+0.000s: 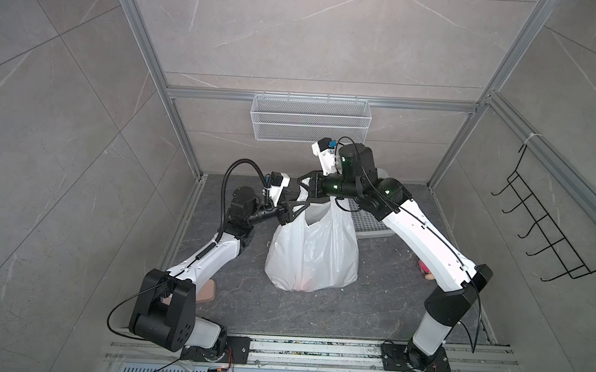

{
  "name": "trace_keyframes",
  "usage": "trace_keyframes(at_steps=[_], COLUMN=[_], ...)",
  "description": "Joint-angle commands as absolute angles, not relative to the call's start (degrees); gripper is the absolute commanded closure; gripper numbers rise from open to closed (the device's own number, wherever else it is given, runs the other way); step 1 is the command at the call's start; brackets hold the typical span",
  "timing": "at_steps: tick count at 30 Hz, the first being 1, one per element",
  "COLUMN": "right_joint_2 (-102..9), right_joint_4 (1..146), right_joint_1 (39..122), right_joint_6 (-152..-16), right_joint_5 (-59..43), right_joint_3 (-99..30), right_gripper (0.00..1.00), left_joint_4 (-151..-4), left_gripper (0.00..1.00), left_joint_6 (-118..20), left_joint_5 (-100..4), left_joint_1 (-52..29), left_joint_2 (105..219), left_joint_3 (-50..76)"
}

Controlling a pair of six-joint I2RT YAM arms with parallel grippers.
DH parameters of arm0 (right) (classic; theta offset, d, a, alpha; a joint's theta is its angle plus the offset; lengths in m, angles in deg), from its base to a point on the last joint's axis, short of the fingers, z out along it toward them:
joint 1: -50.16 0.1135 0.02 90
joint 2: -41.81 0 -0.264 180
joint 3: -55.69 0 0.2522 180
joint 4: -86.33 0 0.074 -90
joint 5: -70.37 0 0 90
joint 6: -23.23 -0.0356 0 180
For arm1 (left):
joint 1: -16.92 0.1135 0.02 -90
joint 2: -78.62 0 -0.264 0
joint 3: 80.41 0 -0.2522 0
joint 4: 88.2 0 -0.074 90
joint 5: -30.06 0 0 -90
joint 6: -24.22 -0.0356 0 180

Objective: Place the pineapple into a plastic bag & tie a knot
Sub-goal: Cross the plastic bag at the center of the board.

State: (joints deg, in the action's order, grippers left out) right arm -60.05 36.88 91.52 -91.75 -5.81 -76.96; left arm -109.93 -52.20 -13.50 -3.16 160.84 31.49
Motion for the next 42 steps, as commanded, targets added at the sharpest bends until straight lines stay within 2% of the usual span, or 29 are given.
trace_keyframes(at_steps=[1, 4, 5, 8, 9, 10, 12, 14, 15, 21, 26, 35, 42], right_joint_2=[-57.58, -57.61, -57.64, -57.43, -57.38, -57.36, -56.68, -54.73, -53.43, -52.41, -58.10, -68.26, -76.53], right_joint_4=[39.28, 38.44, 38.09, 37.47, 36.74, 35.66, 33.73, 33.34, 33.46, 27.33, 22.31, 21.48, 19.77], right_joint_1=[91.98, 92.00, 92.00, 91.92, 91.92, 91.79, 90.85, 88.89, 87.23, 82.83, 82.00, 81.69, 81.58], right_joint_6=[-96.20, -97.37, -97.54, -97.74, -97.55, -96.86, -94.50, -92.05, -91.06, -80.52, -74.29, -66.37, -64.79], right_joint_5=[-8.78, -10.75, -11.28, -13.56, -14.93, -16.43, -20.05, -22.81, -23.08, -30.76, -35.78, -32.15, -39.44], right_joint_3=[-76.64, -77.13, -77.52, -78.57, -79.16, -79.86, -80.14, -77.69, -75.76, -71.47, -73.55, -78.85, -92.51], right_gripper=[1.00, 1.00, 1.00, 1.00, 1.00, 0.94, 0.59, 0.36, 0.28, 0.02, 0.01, 0.03, 0.04], left_joint_4=[-119.35, -122.50, -122.35, -120.80, -120.70, -120.60, -120.03, -118.40, -117.65, -115.29, -114.53, -113.03, -112.29], left_gripper=[0.48, 0.49, 0.54, 0.88, 0.96, 1.00, 1.00, 1.00, 1.00, 1.00, 1.00, 1.00, 1.00], left_joint_6=[-47.55, -47.05, -47.40, -48.50, -48.92, -49.29, -50.05, -51.07, -51.59, -53.34, -53.51, -53.92, -54.27], left_joint_5=[-10.20, -7.64, -6.55, -4.99, -4.96, -4.99, -5.38, -5.80, -5.95, -6.94, -6.51, -6.07, -6.02], left_joint_1=[-3.27, -3.83, -4.11, -4.27, -4.30, -4.27, -4.27, -4.27, -4.31, -4.26, -4.27, -4.27, -4.29], left_joint_2=[163.23, 164.26, 164.60, 165.09, 165.02, 164.78, 164.08, 163.40, 163.04, 161.61, 161.42, 160.94, 160.70], left_joint_3=[28.67, 28.31, 27.89, 26.94, 27.11, 27.32, 27.57, 27.55, 27.49, 27.87, 27.76, 27.31, 27.18])
